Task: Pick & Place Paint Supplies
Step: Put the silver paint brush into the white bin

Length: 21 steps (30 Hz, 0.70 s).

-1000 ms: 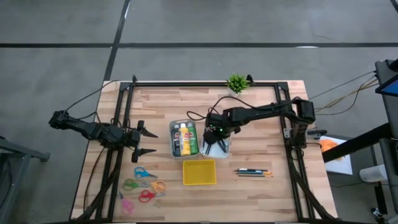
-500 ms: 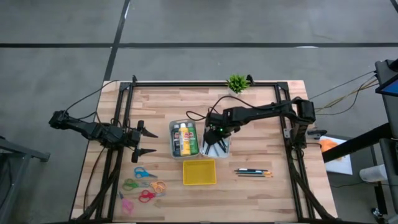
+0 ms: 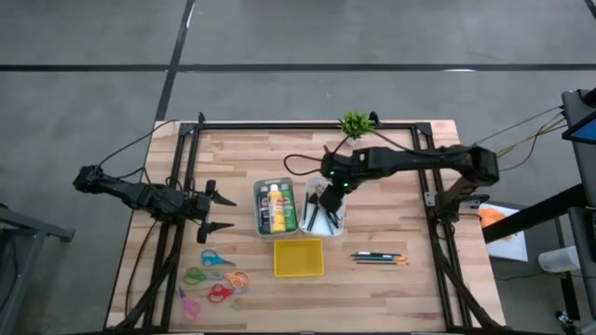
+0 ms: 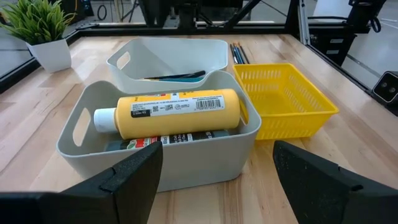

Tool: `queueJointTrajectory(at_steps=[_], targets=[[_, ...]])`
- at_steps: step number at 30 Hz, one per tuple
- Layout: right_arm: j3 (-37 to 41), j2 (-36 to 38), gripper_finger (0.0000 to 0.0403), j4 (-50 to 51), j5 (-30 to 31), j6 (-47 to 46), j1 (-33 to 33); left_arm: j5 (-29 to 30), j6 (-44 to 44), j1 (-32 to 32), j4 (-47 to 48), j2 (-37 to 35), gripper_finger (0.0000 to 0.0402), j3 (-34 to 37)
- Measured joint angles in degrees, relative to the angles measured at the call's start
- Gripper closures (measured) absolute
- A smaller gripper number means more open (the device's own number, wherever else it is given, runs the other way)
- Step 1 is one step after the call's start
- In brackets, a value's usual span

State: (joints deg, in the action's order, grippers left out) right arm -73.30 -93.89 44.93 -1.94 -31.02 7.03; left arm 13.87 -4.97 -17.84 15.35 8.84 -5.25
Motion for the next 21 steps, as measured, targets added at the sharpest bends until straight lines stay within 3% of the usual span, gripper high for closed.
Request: queueJointTrajectory(at_steps=[14,21], targets=[[5.3,21.3,0.0298,4.7,0.5,23.4,-2.9,0.0,0.0,0.0,0.0,0.0,0.0096,0.0],[12.4,31.7,0.0298,5.6,0.5,22.1,-7.3,0.0,0.0,0.0,0.0,0.0,0.0096,0.0]])
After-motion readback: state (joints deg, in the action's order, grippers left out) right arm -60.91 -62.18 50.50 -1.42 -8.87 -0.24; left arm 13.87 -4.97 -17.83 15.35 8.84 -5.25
